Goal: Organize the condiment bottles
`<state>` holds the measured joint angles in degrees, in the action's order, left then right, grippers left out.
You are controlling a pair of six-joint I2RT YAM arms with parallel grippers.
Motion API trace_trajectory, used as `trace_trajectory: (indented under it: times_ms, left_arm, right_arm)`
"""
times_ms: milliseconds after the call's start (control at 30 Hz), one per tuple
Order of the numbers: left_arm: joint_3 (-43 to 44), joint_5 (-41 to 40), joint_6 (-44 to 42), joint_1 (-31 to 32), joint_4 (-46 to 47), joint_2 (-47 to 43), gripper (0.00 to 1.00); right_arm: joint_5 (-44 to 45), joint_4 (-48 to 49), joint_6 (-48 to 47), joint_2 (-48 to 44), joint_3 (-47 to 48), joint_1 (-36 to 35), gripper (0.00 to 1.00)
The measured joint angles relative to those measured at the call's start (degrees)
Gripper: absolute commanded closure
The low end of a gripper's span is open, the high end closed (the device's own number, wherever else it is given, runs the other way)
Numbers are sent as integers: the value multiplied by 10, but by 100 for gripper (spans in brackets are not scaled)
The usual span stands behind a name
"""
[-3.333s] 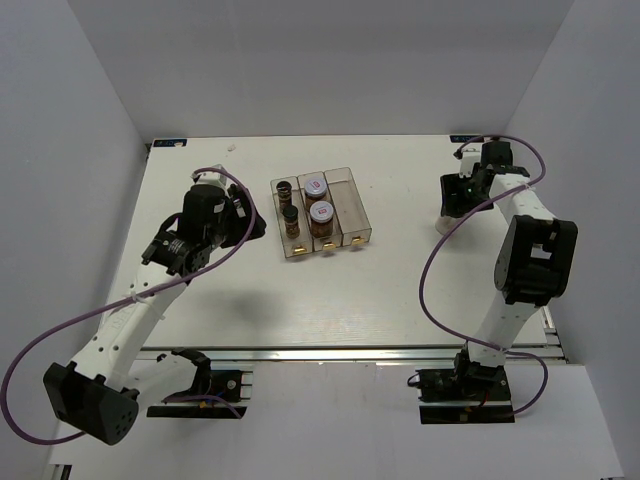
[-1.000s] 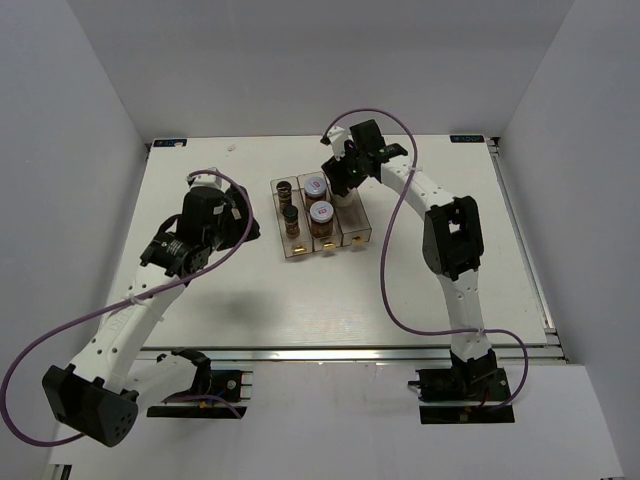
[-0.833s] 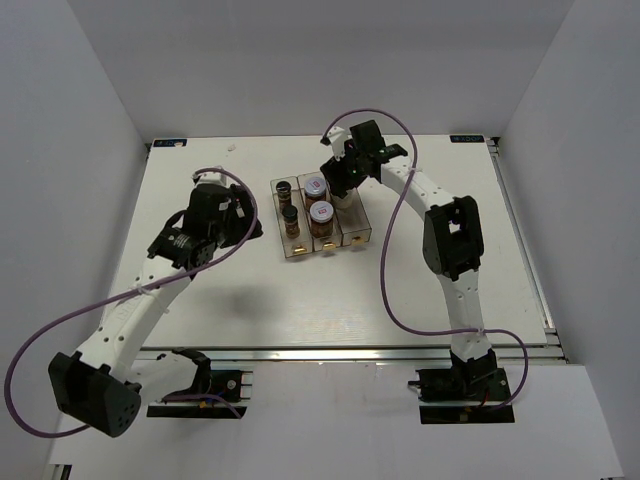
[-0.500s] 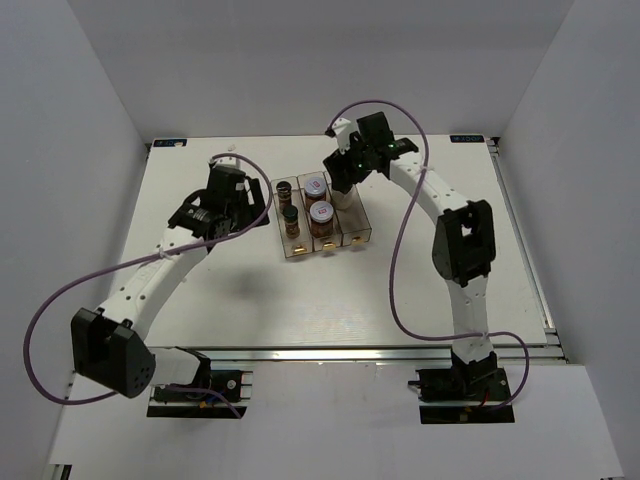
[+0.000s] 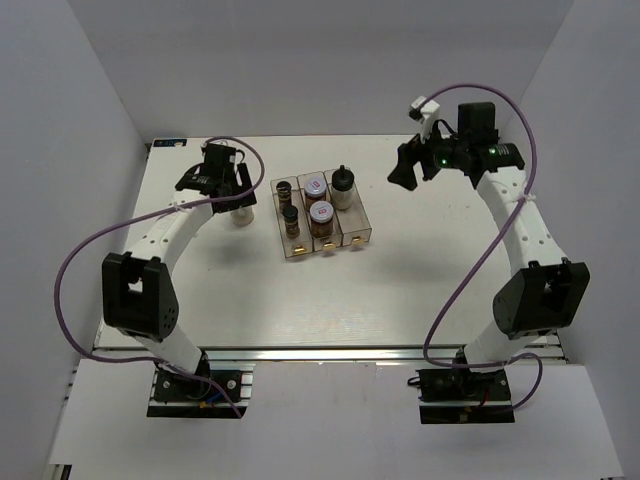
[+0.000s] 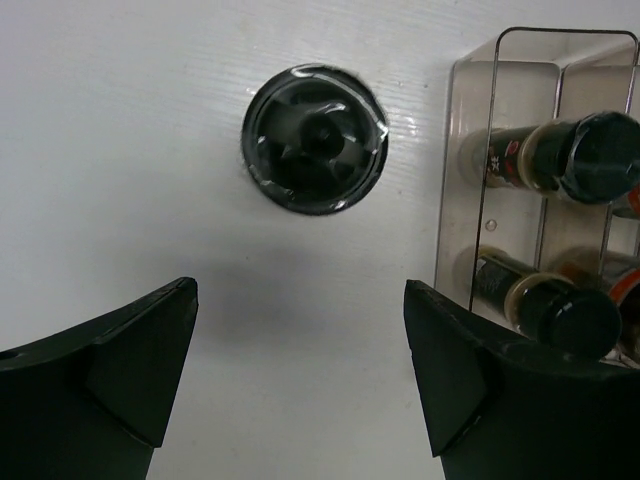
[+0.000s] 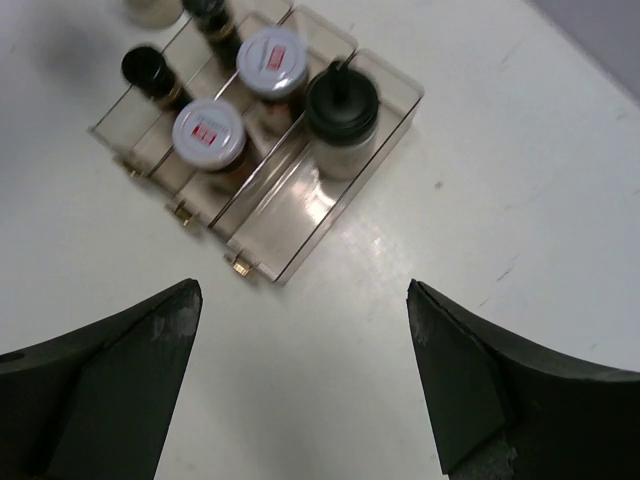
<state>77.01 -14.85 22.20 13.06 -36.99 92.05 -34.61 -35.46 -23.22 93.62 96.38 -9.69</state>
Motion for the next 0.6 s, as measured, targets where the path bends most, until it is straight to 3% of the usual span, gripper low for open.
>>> trace_trajectory:
  times_ms: [233,600]
  left_arm:
    - [59,20,-21,-1,12,94,6]
    - [162,2,-28,-10,-7,183,7]
  right_arm:
    - [-35,0,-5,-33,-121,-3,12]
    - [-46,15,7,-46,-138,-3,13]
